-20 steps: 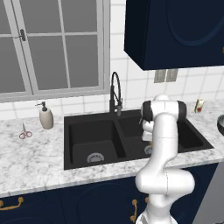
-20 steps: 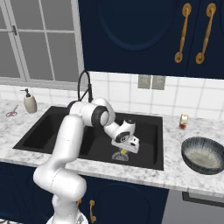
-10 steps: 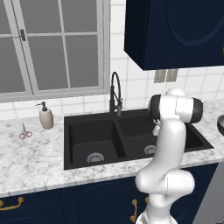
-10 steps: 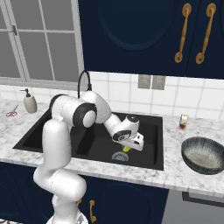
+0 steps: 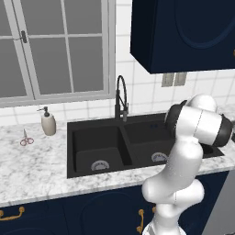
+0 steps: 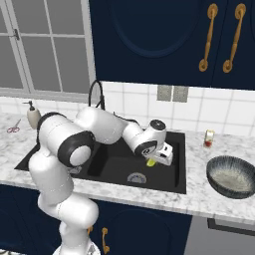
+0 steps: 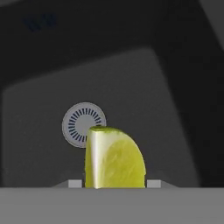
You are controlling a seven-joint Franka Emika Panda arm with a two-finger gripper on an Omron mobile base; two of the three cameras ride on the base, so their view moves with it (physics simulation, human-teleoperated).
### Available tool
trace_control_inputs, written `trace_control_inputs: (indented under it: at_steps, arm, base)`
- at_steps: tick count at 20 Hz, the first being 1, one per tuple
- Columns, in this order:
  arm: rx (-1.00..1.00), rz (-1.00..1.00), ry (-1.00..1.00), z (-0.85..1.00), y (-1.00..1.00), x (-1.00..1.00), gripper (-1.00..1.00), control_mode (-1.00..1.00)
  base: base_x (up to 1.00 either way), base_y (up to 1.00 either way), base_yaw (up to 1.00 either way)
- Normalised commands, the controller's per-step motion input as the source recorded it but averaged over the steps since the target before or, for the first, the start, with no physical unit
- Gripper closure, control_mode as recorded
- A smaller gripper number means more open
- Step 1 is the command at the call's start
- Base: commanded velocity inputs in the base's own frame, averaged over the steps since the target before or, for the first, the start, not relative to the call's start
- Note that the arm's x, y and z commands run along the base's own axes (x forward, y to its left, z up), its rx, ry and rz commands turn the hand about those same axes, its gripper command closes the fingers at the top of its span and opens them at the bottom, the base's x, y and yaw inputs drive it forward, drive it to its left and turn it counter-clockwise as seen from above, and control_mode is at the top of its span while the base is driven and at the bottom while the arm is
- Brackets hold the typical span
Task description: Pick the lemon wedge from the sink and place it in the bowl. Then pick the bowl and place it in the microwave. Then close the microwave door and press the start button.
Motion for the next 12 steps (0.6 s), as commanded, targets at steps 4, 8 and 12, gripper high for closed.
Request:
trace_control_inputs:
  at_steps: [4,8,12]
  arm:
    - [0.00,-0.13,0.00,0.70,-0.52,-0.60,1.00,-1.00]
    - [0.00,-0.08,-0.05,0.15,-0.46,-0.41,1.00,-1.00]
    - [0.00,0.00,0.00,0.06,-0.26,-0.32,1.00,-1.00]
  base:
    - [0.00,0.00,0.00]
    - [0.00,0.00,0.00]
    - [0.00,0.00,0.00]
